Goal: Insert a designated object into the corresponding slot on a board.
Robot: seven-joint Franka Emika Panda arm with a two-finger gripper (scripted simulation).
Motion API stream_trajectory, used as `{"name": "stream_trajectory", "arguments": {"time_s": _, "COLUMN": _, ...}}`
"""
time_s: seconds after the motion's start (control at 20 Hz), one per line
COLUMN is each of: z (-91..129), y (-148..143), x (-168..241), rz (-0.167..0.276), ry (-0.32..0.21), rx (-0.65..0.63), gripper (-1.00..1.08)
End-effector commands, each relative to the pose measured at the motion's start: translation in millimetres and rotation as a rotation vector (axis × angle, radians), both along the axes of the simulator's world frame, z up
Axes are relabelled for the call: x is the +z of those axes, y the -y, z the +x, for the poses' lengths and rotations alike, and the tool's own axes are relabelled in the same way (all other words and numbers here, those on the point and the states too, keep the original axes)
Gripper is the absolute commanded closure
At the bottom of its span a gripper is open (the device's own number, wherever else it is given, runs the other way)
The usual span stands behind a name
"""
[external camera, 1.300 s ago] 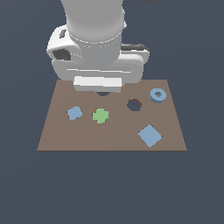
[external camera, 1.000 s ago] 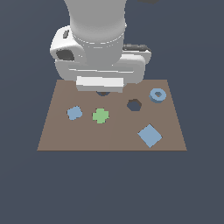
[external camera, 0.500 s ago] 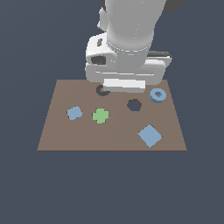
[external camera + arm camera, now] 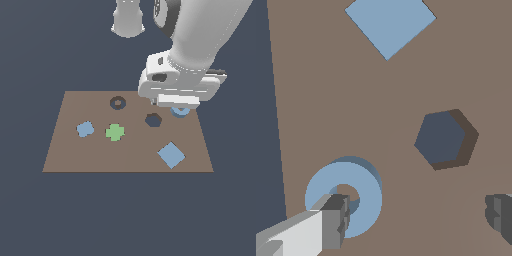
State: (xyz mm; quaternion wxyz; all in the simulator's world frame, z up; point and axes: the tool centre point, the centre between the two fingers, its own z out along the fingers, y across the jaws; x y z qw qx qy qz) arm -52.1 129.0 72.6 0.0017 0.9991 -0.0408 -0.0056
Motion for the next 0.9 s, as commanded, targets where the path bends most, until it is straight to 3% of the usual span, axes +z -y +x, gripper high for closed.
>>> {"name": "stream_trajectory", "arguments": {"time_s": 0.0, "z": -3, "y": -19, "x": -8, "rz": 0.002, "ry": 0.005, "rx": -0.008, "gripper": -0.92}}
{"name": "stream_trajectory", "arguments": {"time_s": 0.4, "z": -7, "y": -51, "x": -22, "rz": 0.003, "ry": 0.01, "rx": -0.017, "gripper": -0.92}}
{"name": "stream_trajectory", "arguments": {"time_s": 0.85, "z": -7, "y": -52, "x": -31, "rz": 0.003, "ry": 0.01, "rx": -0.017, "gripper": -0.92}}
